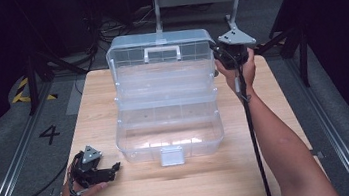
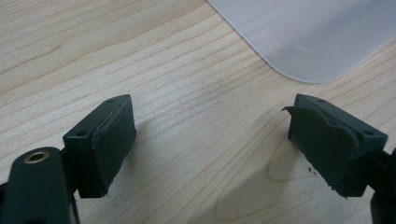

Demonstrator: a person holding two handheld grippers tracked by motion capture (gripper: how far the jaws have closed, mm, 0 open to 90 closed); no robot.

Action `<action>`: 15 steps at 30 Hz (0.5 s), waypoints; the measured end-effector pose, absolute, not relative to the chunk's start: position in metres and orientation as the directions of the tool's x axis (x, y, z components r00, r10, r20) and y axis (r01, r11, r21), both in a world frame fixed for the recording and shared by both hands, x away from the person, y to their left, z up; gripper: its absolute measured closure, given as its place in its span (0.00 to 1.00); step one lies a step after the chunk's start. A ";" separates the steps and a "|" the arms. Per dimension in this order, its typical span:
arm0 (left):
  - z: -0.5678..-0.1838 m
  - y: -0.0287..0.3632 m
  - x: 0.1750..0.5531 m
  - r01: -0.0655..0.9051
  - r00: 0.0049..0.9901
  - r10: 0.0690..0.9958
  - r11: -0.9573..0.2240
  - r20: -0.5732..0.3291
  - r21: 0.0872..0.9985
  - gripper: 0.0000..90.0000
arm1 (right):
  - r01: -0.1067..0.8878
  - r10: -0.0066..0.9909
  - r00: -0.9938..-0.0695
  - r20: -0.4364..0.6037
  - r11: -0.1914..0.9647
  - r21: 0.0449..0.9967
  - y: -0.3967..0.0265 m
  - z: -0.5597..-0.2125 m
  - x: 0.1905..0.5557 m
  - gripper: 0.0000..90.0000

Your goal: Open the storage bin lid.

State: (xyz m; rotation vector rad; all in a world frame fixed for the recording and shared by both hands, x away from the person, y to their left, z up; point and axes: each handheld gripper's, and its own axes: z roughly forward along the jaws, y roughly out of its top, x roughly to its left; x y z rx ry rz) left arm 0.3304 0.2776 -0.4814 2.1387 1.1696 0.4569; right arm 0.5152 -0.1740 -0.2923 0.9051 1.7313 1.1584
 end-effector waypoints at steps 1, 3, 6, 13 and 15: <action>-0.481 0.278 0.330 0.614 0.541 0.841 -0.391 -0.006 0.686 0.17 | 0.110 0.890 -0.383 -0.249 0.311 0.944 -0.174 -0.292 0.515 0.91; -0.481 0.278 0.331 0.615 0.543 0.840 -0.392 -0.006 0.684 0.17 | 0.112 0.887 -0.385 -0.255 0.319 0.941 -0.174 -0.292 0.518 0.91; -0.481 0.278 0.331 0.613 0.546 0.838 -0.397 -0.002 0.683 0.17 | 0.115 0.884 -0.386 -0.263 0.329 0.937 -0.173 -0.292 0.522 0.91; -0.481 0.278 0.331 0.613 0.546 0.838 -0.396 -0.004 0.684 0.17 | 0.116 0.882 -0.384 -0.272 0.339 0.934 -0.173 -0.293 0.528 0.92; -0.481 0.278 0.330 0.615 0.541 0.841 -0.390 -0.007 0.685 0.17 | 0.119 0.882 -0.384 -0.272 0.340 0.933 -0.173 -0.293 0.531 0.93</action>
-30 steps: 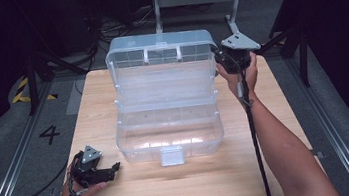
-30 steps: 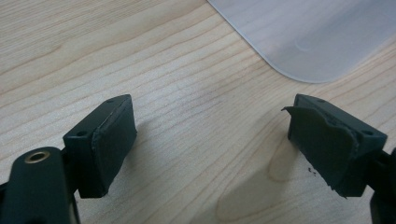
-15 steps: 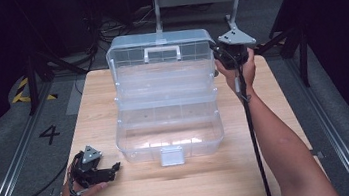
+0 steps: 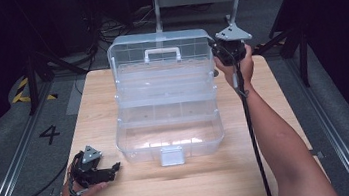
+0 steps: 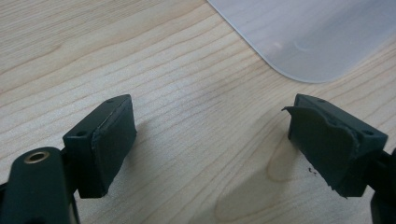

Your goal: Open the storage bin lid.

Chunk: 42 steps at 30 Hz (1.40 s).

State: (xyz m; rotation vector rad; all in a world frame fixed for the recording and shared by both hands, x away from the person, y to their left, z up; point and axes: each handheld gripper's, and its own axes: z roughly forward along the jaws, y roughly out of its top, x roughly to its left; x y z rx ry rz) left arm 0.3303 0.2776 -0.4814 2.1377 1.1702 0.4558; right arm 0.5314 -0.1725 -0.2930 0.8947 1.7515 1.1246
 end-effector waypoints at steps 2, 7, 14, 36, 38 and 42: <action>-0.482 0.277 0.330 0.617 0.537 0.843 -0.385 -0.010 0.686 0.17 | 0.121 0.882 -0.386 -0.272 0.341 0.932 -0.172 -0.293 0.533 0.93; -0.481 0.277 0.330 0.618 0.536 0.844 -0.386 -0.007 0.685 0.17 | 0.128 0.882 -0.387 -0.269 0.341 0.931 -0.172 -0.294 0.539 0.94; -0.481 0.278 0.329 0.615 0.536 0.844 -0.392 0.001 0.685 0.17 | 0.131 0.879 -0.385 -0.281 0.353 0.926 -0.171 -0.296 0.546 0.94; -0.481 0.277 0.328 0.620 0.534 0.846 -0.384 -0.009 0.684 0.17 | 0.200 0.869 -0.425 -0.253 0.363 0.910 -0.170 -0.302 0.578 0.94; -0.481 0.277 0.328 0.618 0.534 0.845 -0.386 -0.005 0.685 0.17 | 0.212 0.873 -0.425 -0.239 0.353 0.911 -0.170 -0.303 0.581 0.94; -0.481 0.277 0.328 0.617 0.536 0.844 -0.388 -0.005 0.685 0.17 | 0.222 0.872 -0.434 -0.227 0.348 0.911 -0.172 -0.306 0.586 0.94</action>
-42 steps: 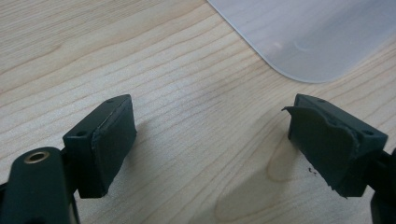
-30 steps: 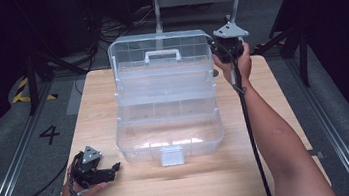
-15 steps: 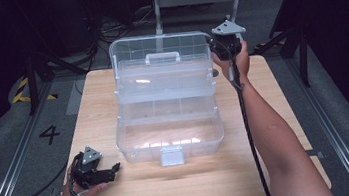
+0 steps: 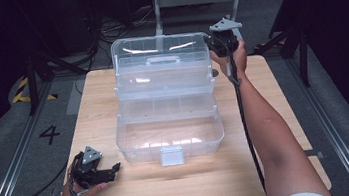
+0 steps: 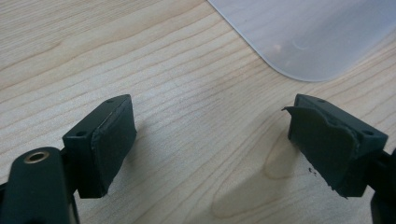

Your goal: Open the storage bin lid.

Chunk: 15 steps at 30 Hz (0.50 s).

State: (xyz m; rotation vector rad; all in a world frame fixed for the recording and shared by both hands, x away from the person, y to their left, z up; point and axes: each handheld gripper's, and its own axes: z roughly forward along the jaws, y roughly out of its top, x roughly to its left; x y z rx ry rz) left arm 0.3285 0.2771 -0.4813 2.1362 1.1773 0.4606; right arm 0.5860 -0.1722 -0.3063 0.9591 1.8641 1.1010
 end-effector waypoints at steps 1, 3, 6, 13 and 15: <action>-0.481 0.277 0.328 0.617 0.536 0.844 -0.388 -0.005 0.685 0.17 | 0.222 0.872 -0.434 -0.227 0.348 0.911 -0.172 -0.306 0.586 0.94; -0.481 0.277 0.329 0.617 0.536 0.844 -0.388 -0.004 0.685 0.17 | 0.225 0.869 -0.443 -0.220 0.346 0.911 -0.173 -0.307 0.588 0.94; -0.481 0.277 0.328 0.617 0.535 0.845 -0.387 -0.005 0.685 0.17 | 0.238 0.866 -0.452 -0.211 0.346 0.908 -0.174 -0.307 0.592 0.93; -0.481 0.277 0.328 0.617 0.535 0.845 -0.387 -0.005 0.685 0.17 | 0.256 0.862 -0.464 -0.203 0.350 0.901 -0.174 -0.309 0.599 0.93; -0.481 0.277 0.329 0.617 0.535 0.845 -0.387 -0.005 0.685 0.17 | 0.263 0.862 -0.465 -0.200 0.351 0.899 -0.173 -0.309 0.600 0.93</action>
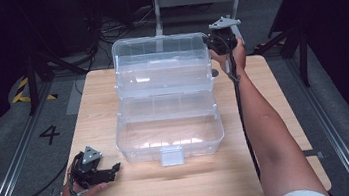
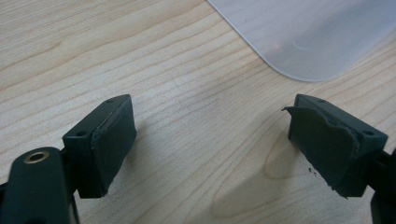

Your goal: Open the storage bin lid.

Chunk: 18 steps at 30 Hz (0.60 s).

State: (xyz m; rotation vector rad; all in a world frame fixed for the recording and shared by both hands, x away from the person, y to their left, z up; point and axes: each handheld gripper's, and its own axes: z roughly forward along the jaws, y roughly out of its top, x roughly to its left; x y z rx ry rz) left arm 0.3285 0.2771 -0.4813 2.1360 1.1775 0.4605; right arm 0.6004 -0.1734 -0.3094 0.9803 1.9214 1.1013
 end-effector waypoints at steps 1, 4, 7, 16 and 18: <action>-0.481 0.277 0.329 0.616 0.537 0.844 -0.389 -0.004 0.685 0.17 | 0.268 0.862 -0.467 -0.197 0.350 0.897 -0.173 -0.309 0.601 0.93; -0.481 0.277 0.329 0.616 0.538 0.843 -0.388 -0.006 0.685 0.17 | 0.271 0.863 -0.464 -0.200 0.354 0.895 -0.173 -0.311 0.603 0.93; -0.481 0.277 0.329 0.614 0.541 0.841 -0.392 -0.004 0.685 0.17 | 0.277 0.862 -0.466 -0.200 0.357 0.892 -0.173 -0.312 0.605 0.93; -0.481 0.277 0.329 0.613 0.542 0.841 -0.392 -0.004 0.685 0.17 | 0.285 0.862 -0.463 -0.208 0.366 0.886 -0.172 -0.319 0.611 0.92; -0.481 0.277 0.329 0.614 0.542 0.840 -0.391 -0.006 0.686 0.17 | 0.288 0.861 -0.465 -0.208 0.369 0.884 -0.173 -0.321 0.613 0.92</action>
